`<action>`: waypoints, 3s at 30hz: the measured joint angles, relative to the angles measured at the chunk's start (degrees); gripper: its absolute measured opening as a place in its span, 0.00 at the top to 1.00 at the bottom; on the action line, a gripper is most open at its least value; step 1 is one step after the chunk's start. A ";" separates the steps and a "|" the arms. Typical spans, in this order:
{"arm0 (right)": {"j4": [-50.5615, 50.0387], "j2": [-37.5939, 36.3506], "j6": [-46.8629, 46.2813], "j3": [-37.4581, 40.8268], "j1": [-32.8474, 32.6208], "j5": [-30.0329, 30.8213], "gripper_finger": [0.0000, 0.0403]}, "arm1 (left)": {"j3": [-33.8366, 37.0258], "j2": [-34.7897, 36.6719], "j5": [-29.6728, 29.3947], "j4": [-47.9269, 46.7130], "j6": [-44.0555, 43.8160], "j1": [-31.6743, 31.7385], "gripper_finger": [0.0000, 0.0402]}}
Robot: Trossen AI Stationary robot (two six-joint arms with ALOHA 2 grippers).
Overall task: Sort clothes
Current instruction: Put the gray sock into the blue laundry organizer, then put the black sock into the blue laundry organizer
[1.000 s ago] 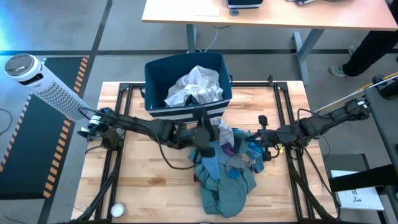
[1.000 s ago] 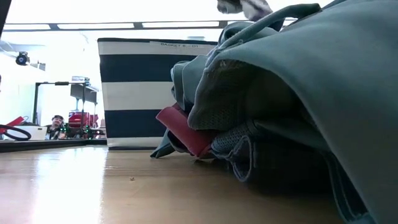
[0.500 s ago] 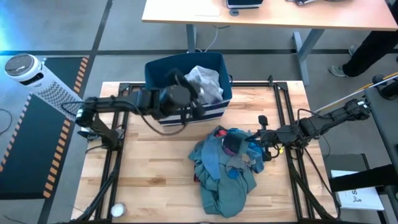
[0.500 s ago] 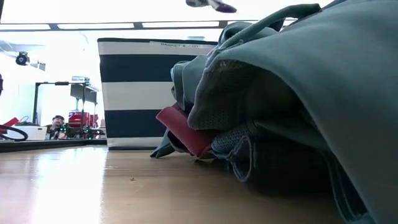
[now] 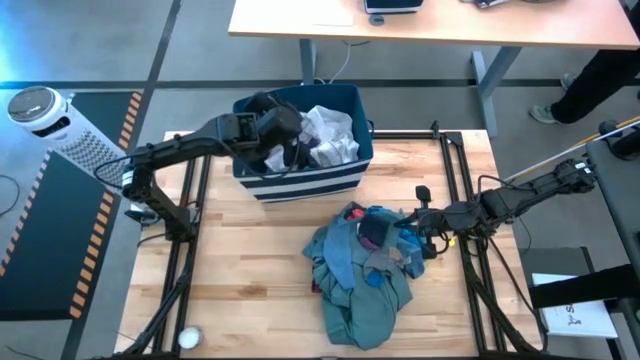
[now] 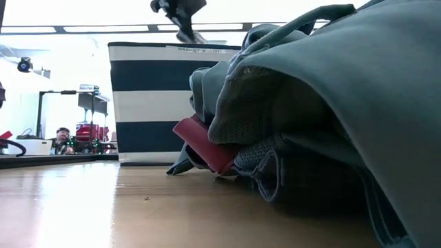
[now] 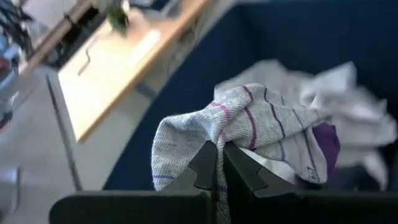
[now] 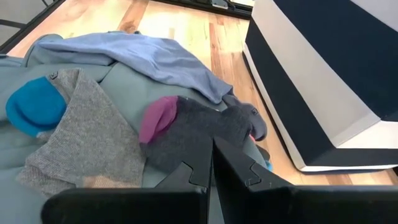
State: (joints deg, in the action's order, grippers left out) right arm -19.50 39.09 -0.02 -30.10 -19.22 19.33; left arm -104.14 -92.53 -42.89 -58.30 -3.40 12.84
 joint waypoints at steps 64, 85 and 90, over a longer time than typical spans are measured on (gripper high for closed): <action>0.04 0.00 -1.04 0.45 -0.01 -0.01 1.00 | 4.43 -9.87 24.48 12.11 9.85 -26.68 0.70; 0.03 0.00 -1.38 0.52 -0.02 -0.06 1.00 | 4.54 -24.88 28.96 27.88 11.90 -23.99 0.42; 0.03 0.01 -1.37 0.52 -0.01 -0.10 1.00 | 4.55 -27.07 28.94 31.98 12.11 -22.65 0.44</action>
State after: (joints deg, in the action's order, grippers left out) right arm -19.46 39.10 -1.39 -29.58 -19.24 19.22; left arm -99.59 -119.60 -13.96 -26.32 8.71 -9.81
